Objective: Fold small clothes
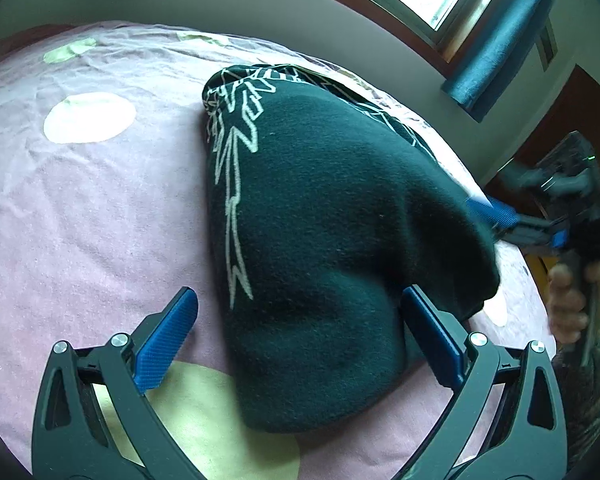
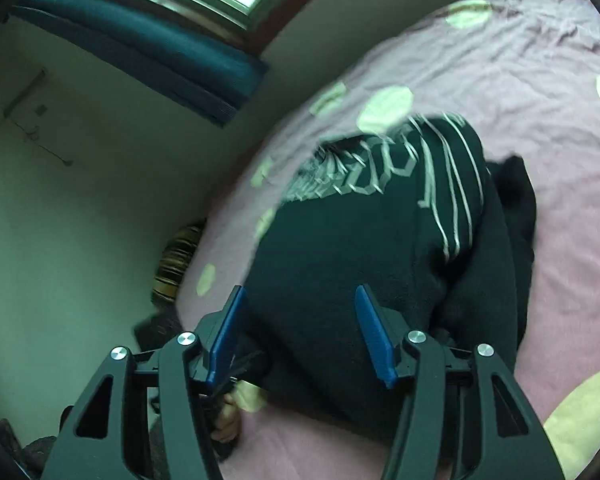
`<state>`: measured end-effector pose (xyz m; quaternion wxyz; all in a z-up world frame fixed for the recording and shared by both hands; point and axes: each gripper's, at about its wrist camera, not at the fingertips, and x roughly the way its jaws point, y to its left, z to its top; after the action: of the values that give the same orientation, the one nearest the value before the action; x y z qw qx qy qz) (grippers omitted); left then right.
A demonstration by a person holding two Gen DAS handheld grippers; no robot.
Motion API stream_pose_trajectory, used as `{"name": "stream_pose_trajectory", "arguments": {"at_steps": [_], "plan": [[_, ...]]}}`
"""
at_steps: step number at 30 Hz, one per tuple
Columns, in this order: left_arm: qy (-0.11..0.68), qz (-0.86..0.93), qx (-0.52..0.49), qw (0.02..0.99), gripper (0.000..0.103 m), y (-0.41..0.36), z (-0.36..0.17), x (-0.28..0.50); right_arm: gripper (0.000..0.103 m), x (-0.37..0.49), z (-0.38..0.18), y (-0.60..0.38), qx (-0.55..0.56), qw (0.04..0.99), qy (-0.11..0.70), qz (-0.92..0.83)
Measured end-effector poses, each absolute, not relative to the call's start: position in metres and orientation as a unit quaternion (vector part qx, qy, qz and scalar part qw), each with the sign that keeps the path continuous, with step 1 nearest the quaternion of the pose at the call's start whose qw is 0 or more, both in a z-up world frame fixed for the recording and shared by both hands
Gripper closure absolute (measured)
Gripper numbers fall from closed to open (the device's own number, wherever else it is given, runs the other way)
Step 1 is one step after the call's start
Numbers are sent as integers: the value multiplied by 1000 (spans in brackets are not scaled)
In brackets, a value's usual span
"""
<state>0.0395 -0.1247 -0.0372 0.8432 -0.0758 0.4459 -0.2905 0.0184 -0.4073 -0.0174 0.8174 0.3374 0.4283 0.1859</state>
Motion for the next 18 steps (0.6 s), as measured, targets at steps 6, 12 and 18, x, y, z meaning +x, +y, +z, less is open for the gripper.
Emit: {"name": "stream_pose_trajectory", "arguments": {"at_steps": [6, 12, 18], "plan": [[415, -318, -93, 847, 2, -107, -6, 23, 37, 0, -14, -420, 394, 821, 365, 194], [429, -357, -133, 819, 2, -74, -2, 48, 23, -28, -20, -471, 431, 839, 313, 108], [488, -390, -214, 751, 2, -80, -38, 105, 23, -3, -75, -488, 489, 782, 371, 107]]}}
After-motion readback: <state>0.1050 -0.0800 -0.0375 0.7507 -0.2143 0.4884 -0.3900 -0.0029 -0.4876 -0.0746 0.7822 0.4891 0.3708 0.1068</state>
